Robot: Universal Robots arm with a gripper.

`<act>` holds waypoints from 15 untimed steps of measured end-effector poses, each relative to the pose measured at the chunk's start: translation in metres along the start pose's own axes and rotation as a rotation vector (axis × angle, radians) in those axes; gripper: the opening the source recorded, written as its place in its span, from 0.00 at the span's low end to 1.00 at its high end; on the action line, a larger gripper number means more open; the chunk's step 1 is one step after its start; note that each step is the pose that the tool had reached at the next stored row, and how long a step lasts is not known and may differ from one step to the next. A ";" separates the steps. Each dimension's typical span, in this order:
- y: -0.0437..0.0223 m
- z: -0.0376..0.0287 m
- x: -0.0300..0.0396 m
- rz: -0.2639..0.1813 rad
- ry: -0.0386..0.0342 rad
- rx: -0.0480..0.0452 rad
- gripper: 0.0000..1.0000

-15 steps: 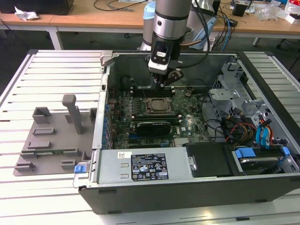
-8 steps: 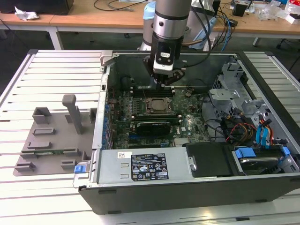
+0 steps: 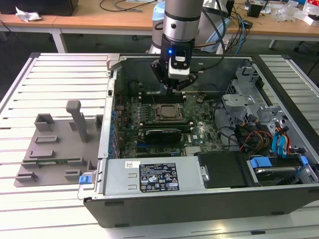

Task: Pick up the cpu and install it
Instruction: 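Install the first cpu locking lever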

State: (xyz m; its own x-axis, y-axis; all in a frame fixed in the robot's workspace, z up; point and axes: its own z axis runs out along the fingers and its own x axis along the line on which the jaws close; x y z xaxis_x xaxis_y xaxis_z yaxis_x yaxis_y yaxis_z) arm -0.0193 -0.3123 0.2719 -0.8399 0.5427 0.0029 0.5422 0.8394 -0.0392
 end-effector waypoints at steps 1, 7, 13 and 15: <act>0.0000 0.0000 0.0000 -0.022 -0.0009 0.0000 0.11; 0.0000 0.0000 0.0000 -0.122 -0.0048 0.0004 0.11; 0.0000 0.0000 0.0000 -0.216 -0.0085 0.0006 0.11; 0.0000 0.0000 0.0000 -0.251 -0.0098 0.0008 0.11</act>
State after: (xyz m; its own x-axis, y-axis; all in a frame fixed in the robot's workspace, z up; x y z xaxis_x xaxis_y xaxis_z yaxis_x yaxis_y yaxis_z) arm -0.0193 -0.3123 0.2719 -0.9483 0.3173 0.0029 0.3169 0.9476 -0.0392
